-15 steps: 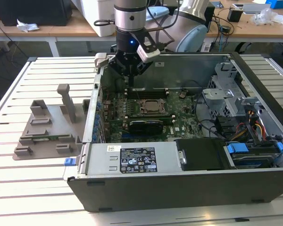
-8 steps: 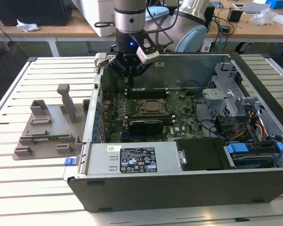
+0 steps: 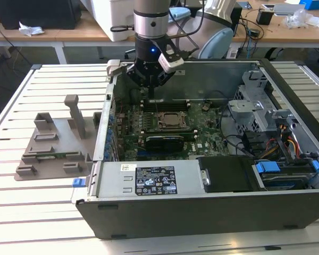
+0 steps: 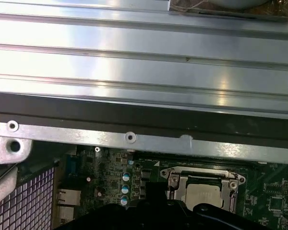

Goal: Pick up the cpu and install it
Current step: 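Install the first cpu locking lever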

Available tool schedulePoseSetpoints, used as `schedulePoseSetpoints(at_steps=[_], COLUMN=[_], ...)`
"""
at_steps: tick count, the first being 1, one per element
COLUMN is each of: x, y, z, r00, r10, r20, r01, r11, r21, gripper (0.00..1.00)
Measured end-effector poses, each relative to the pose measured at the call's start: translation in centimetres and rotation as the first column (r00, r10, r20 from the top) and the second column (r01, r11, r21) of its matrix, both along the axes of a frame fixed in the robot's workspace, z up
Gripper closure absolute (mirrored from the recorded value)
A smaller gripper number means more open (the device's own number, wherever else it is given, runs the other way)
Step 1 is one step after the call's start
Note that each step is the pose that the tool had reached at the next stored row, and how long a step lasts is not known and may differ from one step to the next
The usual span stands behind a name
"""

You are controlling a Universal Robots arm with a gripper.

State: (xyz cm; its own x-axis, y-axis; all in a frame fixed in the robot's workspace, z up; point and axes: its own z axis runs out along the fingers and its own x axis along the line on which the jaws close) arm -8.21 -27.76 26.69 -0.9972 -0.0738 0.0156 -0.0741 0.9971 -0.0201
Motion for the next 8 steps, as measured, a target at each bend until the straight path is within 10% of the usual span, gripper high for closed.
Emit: schedulePoseSetpoints(at_steps=[8], x=[1.4], y=[0.01], z=[-0.03], r00=[1.0000], r10=[0.000], r20=[-0.0017], r01=[0.000], r11=[1.0000], r21=[0.0000], gripper=[0.89])
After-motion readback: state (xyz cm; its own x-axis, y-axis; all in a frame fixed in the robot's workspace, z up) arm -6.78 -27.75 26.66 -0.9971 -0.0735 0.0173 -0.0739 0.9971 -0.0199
